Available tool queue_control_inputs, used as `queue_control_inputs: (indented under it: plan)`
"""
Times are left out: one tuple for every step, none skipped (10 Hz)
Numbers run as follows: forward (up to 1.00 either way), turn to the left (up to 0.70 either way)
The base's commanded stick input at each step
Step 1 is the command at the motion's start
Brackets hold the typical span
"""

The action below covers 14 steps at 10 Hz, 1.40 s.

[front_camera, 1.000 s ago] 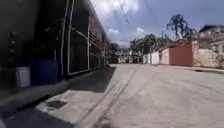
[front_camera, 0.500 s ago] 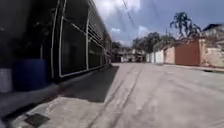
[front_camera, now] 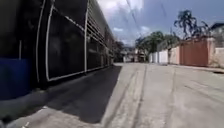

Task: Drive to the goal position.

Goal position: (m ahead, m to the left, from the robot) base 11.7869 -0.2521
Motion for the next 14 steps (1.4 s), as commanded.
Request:
queue_control_inputs:
  plan:
    - [1.00, 0.00]
    - [1.00, 0.00]
    - [1.00, 0.00]
    - [1.00, 0.13]
    - [1.00, -0.10]
    - [1.00, -0.39]
    - [1.00, -0.40]
    - [1.00, -0.40]
    - [1.00, -0.40]
    - [1.00, -0.40]
    - [1.00, -0.40]
    - [1.00, -0.40]
    - [1.00, -0.40]
    - [1.00, -0.28]
